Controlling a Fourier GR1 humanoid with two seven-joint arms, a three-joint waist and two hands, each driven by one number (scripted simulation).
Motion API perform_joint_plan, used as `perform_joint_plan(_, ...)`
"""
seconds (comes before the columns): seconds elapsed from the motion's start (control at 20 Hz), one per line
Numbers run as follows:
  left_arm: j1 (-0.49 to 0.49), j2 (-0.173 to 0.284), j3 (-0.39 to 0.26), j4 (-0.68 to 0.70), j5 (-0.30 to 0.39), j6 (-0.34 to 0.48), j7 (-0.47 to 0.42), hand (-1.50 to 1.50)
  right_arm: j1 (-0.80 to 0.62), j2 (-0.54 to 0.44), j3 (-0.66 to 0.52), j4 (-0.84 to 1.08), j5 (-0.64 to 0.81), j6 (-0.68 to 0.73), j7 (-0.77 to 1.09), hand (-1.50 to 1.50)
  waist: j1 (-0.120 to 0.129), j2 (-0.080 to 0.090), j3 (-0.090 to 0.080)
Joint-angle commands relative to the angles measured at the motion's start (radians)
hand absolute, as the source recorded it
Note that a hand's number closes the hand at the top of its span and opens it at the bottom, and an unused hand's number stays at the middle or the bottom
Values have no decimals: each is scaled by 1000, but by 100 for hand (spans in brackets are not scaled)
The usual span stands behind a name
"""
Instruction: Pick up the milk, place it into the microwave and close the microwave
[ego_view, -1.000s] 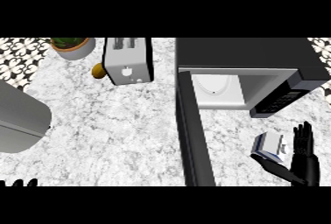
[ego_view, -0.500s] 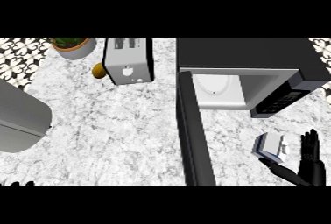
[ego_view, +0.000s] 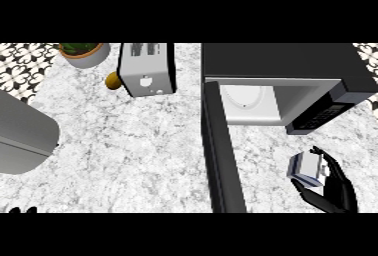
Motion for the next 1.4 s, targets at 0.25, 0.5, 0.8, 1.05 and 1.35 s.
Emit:
perform_joint_plan(0.25,40,-2,-68,-39,-40,7,20,-150,-40,37,-55,-28,26,-268,-128,150,-3,-2,-1)
perform_joint_plan(0.5,-24,-5,5,47,9,-9,-4,-150,-69,-17,-17,-51,-6,-40,-89,150,-5,-1,-1)
perform_joint_plan(0.8,3,-3,9,47,31,-27,-37,-150,-95,-83,48,-75,7,112,-92,150,0,-2,-1)
perform_joint_plan(1.05,8,-7,-7,-18,21,0,19,-150,-22,-63,125,-274,-34,189,26,150,-22,-7,-3)
perform_joint_plan(1.35,15,-9,9,47,38,-25,-36,-150,49,0,202,-558,-32,53,163,150,-18,-7,-4)
